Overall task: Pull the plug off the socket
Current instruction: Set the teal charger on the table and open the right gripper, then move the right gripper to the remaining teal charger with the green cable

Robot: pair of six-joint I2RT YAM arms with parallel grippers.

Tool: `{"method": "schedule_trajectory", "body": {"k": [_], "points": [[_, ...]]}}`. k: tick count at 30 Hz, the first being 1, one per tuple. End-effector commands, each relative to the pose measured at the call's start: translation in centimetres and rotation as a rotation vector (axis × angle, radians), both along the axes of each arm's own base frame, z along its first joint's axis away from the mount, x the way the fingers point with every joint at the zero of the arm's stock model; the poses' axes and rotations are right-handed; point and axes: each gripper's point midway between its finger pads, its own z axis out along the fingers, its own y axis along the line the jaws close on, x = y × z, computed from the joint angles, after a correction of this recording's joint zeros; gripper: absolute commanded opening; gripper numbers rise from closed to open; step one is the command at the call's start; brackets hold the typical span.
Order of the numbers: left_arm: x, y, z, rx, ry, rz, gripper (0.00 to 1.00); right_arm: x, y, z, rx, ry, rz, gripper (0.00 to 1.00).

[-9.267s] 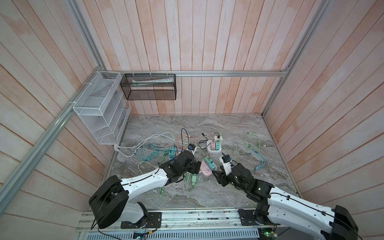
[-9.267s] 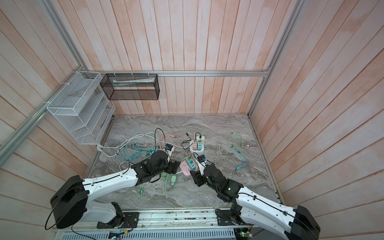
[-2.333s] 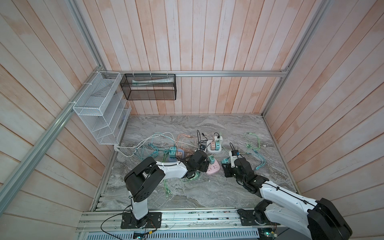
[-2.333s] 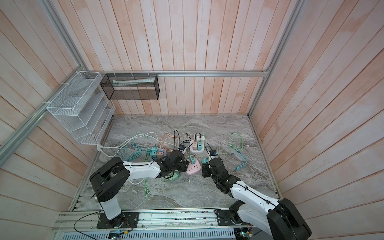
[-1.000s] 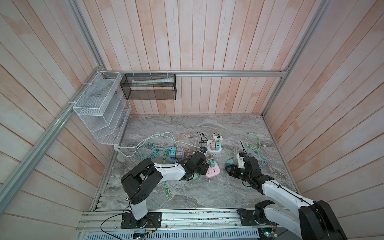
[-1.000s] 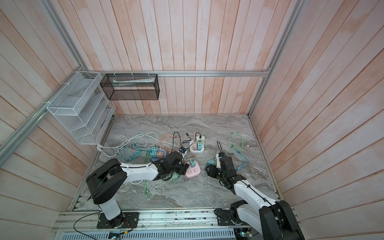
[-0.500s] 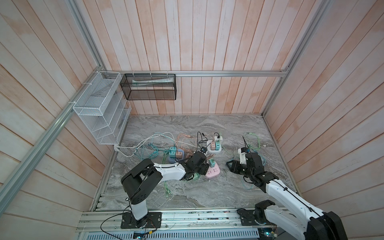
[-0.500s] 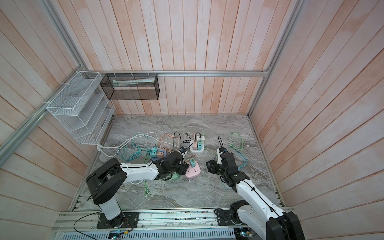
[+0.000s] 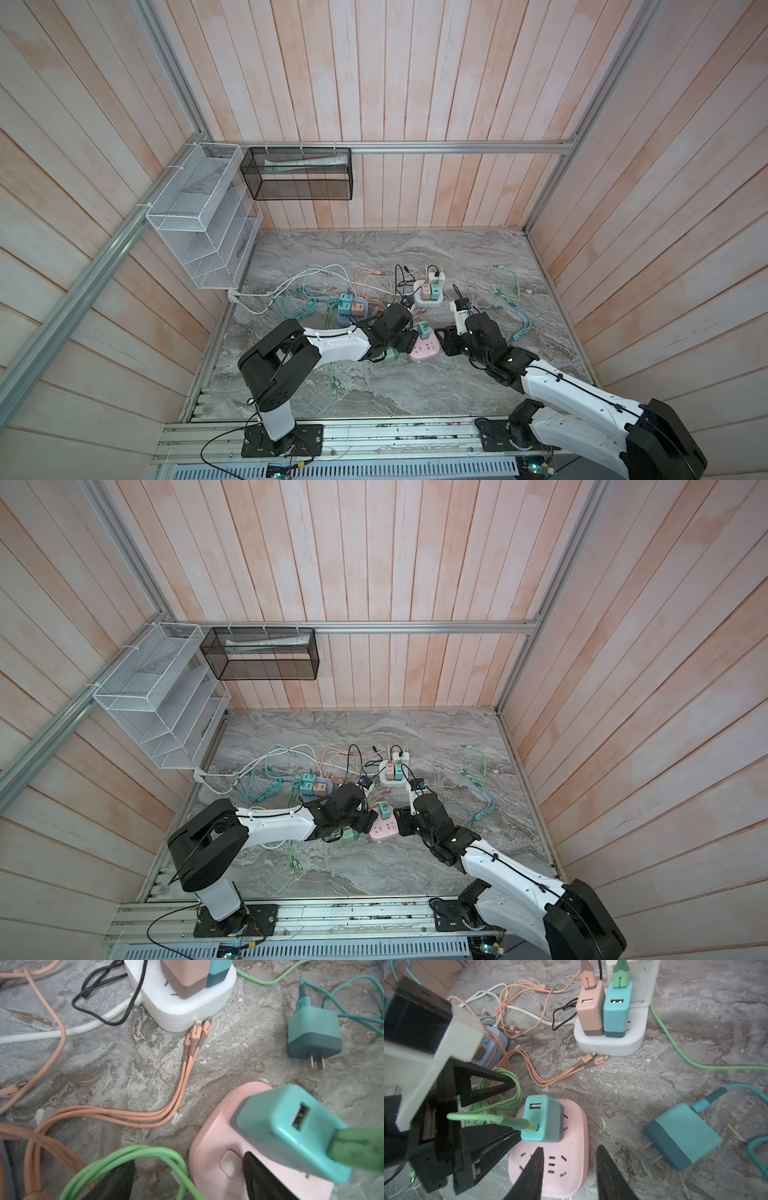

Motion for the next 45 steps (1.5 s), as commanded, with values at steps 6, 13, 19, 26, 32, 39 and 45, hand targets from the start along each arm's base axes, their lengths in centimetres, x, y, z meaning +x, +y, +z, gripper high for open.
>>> {"method": "schedule_trajectory", "body": {"k": [6,13,19,26,32,39,45], "points": [[-1.6,1.1,-1.0,0.05,0.067,-0.015,0.87,0.2,2.6,0.3,-0.021,-0.08,0.075,0.36],[-1.5,0.6,-0.3,0.044,0.075,-0.025,0.89,0.0,3.0,0.0,-0.009,-0.082,0.078,0.36],[-1.7,1.3,0.2,0.04,0.07,-0.008,0.92,0.4,3.9,-0.7,-0.05,-0.071,0.096,0.35],[-2.0,1.7,0.6,0.037,0.073,0.0,0.98,1.0,4.4,-1.6,-0.11,-0.06,0.085,0.3],[-2.7,2.5,-1.0,0.075,0.108,0.004,0.98,1.8,4.1,-2.3,-0.171,-0.061,0.045,0.24],[-2.5,3.2,-1.9,0.074,0.118,0.032,0.99,2.1,3.3,-2.5,-0.212,-0.074,0.024,0.2],[-1.8,2.7,-1.6,0.037,0.126,0.019,0.94,2.1,2.9,-2.4,-0.236,-0.084,0.018,0.21]]}}
